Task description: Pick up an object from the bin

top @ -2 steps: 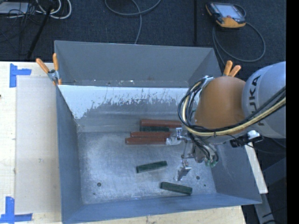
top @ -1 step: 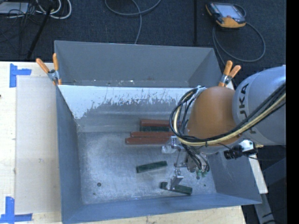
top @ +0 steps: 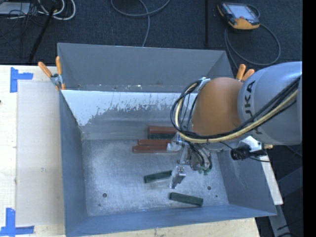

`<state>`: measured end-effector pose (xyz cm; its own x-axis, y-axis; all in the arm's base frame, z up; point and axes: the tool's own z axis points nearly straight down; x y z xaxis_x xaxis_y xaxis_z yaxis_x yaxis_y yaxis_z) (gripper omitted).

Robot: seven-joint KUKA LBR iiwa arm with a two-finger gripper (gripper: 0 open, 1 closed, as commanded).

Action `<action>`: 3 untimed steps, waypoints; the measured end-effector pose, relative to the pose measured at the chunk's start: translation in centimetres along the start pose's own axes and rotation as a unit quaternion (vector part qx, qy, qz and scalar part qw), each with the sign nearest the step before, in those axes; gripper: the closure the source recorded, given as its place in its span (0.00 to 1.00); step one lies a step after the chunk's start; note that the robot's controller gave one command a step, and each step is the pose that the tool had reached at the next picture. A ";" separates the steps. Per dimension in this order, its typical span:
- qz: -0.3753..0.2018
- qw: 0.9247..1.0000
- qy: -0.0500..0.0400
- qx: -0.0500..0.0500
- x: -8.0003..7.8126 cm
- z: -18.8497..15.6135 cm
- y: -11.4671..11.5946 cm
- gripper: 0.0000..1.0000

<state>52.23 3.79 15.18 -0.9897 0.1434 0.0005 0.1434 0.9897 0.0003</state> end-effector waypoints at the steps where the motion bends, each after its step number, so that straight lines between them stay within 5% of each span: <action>1: -0.073 0.997 -0.003 0.000 -1.6 6.2 0.8 0.00; 2: 0.065 0.998 -0.008 -0.005 -1.8 7.6 0.0 1.00; 3: 0.065 0.998 -0.008 -0.005 -1.8 7.6 0.0 1.00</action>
Offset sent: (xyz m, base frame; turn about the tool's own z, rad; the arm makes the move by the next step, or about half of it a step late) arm 0.0122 -0.0065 -0.0818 0.1337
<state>54.02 3.56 7.59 -0.9627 0.2700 -0.0155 0.2699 0.9628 0.0106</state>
